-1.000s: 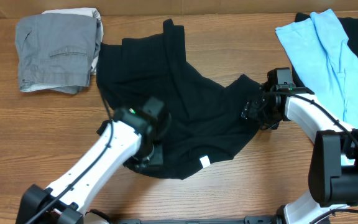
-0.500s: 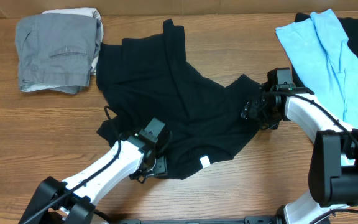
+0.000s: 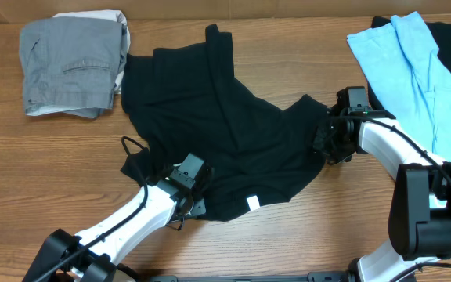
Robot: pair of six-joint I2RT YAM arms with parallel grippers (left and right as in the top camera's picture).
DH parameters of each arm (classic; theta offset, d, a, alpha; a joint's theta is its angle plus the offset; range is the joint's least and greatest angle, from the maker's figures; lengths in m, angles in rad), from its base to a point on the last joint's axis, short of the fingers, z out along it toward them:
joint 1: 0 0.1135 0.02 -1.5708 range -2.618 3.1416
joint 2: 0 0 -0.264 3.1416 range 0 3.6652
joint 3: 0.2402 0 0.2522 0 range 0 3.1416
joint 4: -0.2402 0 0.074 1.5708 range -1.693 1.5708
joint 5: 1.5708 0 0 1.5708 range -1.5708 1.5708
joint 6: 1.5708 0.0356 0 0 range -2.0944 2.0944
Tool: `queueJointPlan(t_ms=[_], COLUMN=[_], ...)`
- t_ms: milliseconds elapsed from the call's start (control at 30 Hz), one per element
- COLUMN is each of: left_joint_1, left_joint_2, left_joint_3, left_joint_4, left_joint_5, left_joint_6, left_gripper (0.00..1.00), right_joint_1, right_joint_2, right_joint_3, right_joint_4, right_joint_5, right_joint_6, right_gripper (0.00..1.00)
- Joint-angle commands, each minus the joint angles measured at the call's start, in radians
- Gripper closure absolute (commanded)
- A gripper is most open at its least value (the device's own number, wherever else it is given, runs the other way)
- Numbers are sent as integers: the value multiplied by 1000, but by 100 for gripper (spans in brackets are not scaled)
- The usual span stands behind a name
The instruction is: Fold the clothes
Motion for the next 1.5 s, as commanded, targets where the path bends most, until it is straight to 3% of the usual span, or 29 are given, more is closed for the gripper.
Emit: queueJointPlan(t_ms=[0,200,433,967,1233,1467], left_joint_1=[27,164,307,334,334,335], left_joint_2=[39,39,39,31,-40,24], left_joint_3=[26,369,828,1692,1849,1815], left_joint_4=[-66,-327,-531,-632,-672,-803], left_joint_5=[11,-52,-63,-81,-81,-169], left_joint_6=[17,176,314,496,542,517], left_gripper=[96,96,96,96,96,96], right_joint_1=[2,-26,-120,-321,-381,-381], right_joint_2=[-4,-67,-253,-550,-592,-542], right_joint_3=[-3,39,166,914,1246,1271], right_joint_4=[5,-7,-177,-683,-880,-967], right_joint_5=[-2,-45,-45,-59,37,60], right_joint_6=[10,10,-21,-141,-169,-241], right_gripper=[96,96,96,96,96,96])
